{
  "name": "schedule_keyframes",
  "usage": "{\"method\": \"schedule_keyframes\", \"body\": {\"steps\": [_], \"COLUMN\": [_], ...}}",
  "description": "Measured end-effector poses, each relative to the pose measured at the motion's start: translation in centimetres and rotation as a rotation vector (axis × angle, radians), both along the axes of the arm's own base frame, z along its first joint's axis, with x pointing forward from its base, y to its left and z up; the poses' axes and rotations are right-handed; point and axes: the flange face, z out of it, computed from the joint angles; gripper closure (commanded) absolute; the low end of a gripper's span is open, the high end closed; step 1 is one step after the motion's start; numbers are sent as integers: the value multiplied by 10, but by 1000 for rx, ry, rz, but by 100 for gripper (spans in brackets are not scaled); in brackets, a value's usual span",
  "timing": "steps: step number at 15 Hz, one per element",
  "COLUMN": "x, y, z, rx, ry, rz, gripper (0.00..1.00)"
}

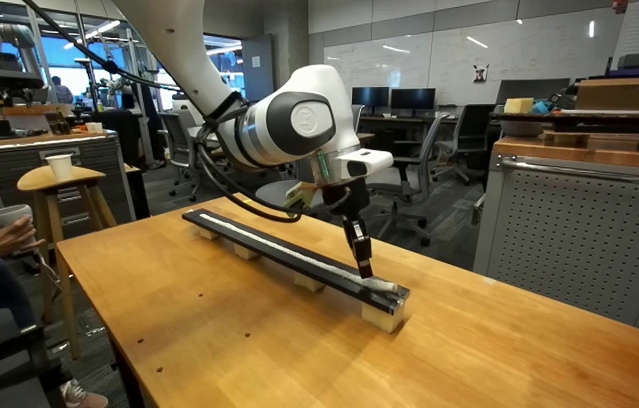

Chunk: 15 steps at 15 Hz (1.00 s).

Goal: Straighten the rope on the black object and press it in

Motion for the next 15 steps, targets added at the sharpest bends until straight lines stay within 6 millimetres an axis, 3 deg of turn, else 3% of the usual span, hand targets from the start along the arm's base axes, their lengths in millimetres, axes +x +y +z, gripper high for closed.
{"method": "schedule_keyframes", "body": {"steps": [4,15], "x": [0,9], "y": [-3,-3], "z": [-16,-8], "rx": [-5,-13], "ry": [25,13], "rz": [-5,-13], "gripper": [100,100]}}
